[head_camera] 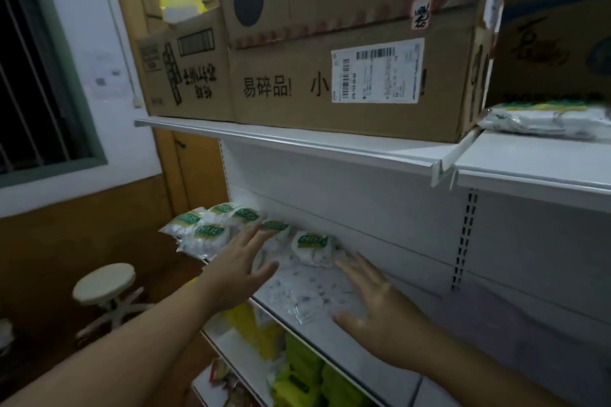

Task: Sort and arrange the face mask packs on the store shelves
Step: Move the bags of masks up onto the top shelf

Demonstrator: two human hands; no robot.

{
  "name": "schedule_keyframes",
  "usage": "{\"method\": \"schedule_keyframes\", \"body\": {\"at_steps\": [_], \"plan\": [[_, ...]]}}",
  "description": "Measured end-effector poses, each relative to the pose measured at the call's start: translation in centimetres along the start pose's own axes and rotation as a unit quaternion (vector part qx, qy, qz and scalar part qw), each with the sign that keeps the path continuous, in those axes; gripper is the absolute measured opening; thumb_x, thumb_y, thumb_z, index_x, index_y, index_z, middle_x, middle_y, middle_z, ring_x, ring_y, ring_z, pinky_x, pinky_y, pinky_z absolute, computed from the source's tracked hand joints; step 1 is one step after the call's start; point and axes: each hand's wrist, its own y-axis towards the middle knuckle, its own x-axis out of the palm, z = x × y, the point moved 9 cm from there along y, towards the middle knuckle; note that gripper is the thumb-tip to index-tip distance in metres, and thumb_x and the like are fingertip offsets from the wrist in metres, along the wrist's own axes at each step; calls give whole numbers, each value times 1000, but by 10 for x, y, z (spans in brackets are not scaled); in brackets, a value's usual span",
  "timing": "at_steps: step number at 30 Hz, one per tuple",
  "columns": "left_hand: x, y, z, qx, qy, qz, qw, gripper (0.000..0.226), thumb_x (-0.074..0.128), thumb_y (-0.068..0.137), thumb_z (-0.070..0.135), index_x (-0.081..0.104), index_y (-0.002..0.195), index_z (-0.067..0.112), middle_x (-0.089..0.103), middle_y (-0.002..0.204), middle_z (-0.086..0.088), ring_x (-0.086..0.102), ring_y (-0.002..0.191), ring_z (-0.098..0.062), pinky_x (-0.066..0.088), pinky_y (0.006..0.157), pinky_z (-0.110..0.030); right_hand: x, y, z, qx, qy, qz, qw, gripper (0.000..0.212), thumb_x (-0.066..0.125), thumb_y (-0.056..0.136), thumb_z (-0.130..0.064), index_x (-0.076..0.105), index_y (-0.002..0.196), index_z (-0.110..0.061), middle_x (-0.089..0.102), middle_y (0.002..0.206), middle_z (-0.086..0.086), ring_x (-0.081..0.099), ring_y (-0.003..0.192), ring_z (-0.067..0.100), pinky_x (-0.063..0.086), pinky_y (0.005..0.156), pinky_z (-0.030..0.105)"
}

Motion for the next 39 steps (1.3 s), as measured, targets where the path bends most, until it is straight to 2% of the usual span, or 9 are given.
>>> {"method": "schedule_keyframes", "body": {"at_steps": [3,5,12,16,21,26,31,35,39], "plan": [[35,5,-43,-24,-15,-28,999,68,40,92,62,13,151,40,-5,161,12,-6,147,-8,15,117,-36,31,19,12,24,-2,-13,1000,78,54,89,-52,6,150,-40,-12,159,-10,-2,146,5,6,110,14],[53,11,-77,-43,-17,-46,998,70,38,91,65,12,152,40,-8,161,10,-9,148,-9,16,118,-39,55,40,16,46,-12,-42,998,79,52,90,-53,3,151,-39,-15,159,-10,-5,146,7,6,114,19],[87,48,-195,-92,-21,-85,992,72,37,92,64,11,153,35,-5,162,2,-4,149,-18,15,119,-45,128,136,-1,101,9,-106,989,76,50,89,-55,5,149,-44,-12,159,-15,2,147,9,17,117,33],[99,69,-237,-101,-36,-96,990,70,40,93,60,15,152,32,2,162,2,0,149,-17,18,118,-45,168,187,-13,113,17,-118,986,77,51,90,-54,9,151,-38,-5,160,-10,9,146,11,21,116,31],[116,88,-272,-105,-48,-117,986,66,37,93,59,17,150,34,11,161,4,9,148,-15,24,116,-49,203,232,-8,131,20,-134,982,74,48,92,-54,8,152,-35,-4,161,-9,6,147,10,19,116,29],[126,109,-288,-95,-68,-111,987,63,51,92,42,25,148,36,30,155,8,36,136,-15,36,105,-29,218,273,16,154,61,-101,981,71,52,93,-42,15,152,-26,9,160,-8,16,144,10,21,112,22],[135,134,-298,-121,-73,-155,978,79,67,82,32,25,149,30,32,154,5,41,134,-18,38,105,-30,224,313,48,189,81,-76,976,73,54,92,-45,17,151,-24,15,159,-5,23,143,15,28,114,31],[130,162,-298,-120,-9,-190,974,74,68,80,18,34,146,28,38,150,2,44,130,-21,42,102,-34,233,331,59,192,75,-93,974,76,52,90,-52,16,151,-25,15,159,-3,28,141,18,34,110,33],[140,173,-300,-113,30,-267,957,77,66,80,12,32,147,27,38,149,-3,41,133,-25,40,104,-34,239,341,62,186,36,-91,978,83,53,85,-58,15,151,-24,14,159,-2,28,140,19,33,110,34]]}}
